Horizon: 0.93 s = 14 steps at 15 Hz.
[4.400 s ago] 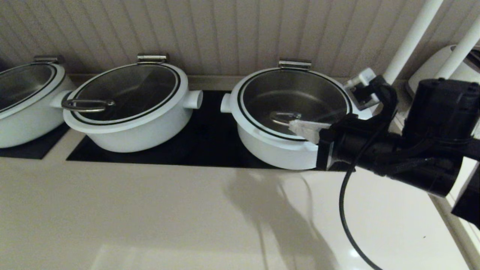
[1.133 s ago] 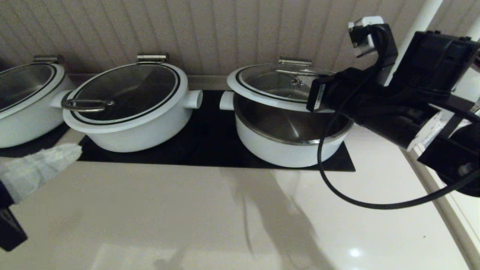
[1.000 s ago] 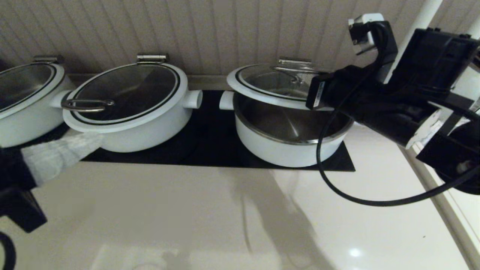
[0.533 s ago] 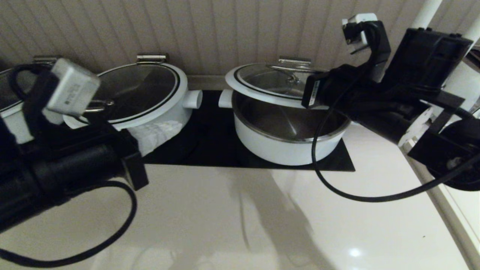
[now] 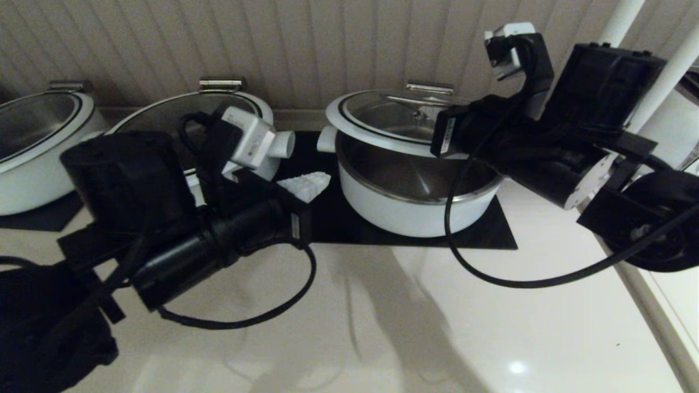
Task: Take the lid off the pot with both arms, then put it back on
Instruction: Hold the pot lid with the left arm
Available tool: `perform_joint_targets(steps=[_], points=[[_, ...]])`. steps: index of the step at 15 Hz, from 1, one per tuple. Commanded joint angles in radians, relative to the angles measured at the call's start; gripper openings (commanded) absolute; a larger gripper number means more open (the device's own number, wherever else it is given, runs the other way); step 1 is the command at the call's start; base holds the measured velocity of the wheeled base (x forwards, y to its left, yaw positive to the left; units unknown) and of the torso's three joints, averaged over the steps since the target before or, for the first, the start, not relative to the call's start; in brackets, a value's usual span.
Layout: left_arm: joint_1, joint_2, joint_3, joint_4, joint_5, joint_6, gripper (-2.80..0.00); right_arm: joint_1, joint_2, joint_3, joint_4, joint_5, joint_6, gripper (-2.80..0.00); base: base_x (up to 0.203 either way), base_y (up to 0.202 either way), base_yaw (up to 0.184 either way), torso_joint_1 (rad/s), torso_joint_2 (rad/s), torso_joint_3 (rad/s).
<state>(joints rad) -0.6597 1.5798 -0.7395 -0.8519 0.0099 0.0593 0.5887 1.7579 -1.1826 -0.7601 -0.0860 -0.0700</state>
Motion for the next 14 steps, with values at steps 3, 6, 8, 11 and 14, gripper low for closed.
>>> perform_joint_targets(steps=[3,6,8,11,14], points=[[-0.053,0.158,-0.093,-0.064,0.086,-0.022,-2.8,-0.001,0.002,-0.003,-0.004,0.0,-0.001,-2.8,0.0,0.0,0.0,0.0,0.0,0.0],[-0.064,0.212,-0.172,-0.067,0.102,-0.024,-2.8,-0.003,-0.003,-0.008,-0.002,0.0,-0.001,-2.8,0.0,0.0,0.0,0.0,0.0,0.0],[-0.064,0.241,-0.205,-0.067,0.121,-0.024,-2.8,-0.004,-0.006,-0.011,-0.002,0.0,-0.001,-2.8,0.0,0.0,0.0,0.0,0.0,0.0],[-0.063,0.255,-0.229,-0.067,0.122,-0.039,-2.8,-0.004,-0.009,-0.011,-0.002,-0.001,-0.001,-2.8,0.0,0.0,0.0,0.0,0.0,0.0],[-0.063,0.287,-0.299,-0.067,0.144,-0.053,-2.8,-0.004,-0.015,-0.009,-0.001,-0.001,-0.001,-2.8,0.0,0.0,0.0,0.0,0.0,0.0]])
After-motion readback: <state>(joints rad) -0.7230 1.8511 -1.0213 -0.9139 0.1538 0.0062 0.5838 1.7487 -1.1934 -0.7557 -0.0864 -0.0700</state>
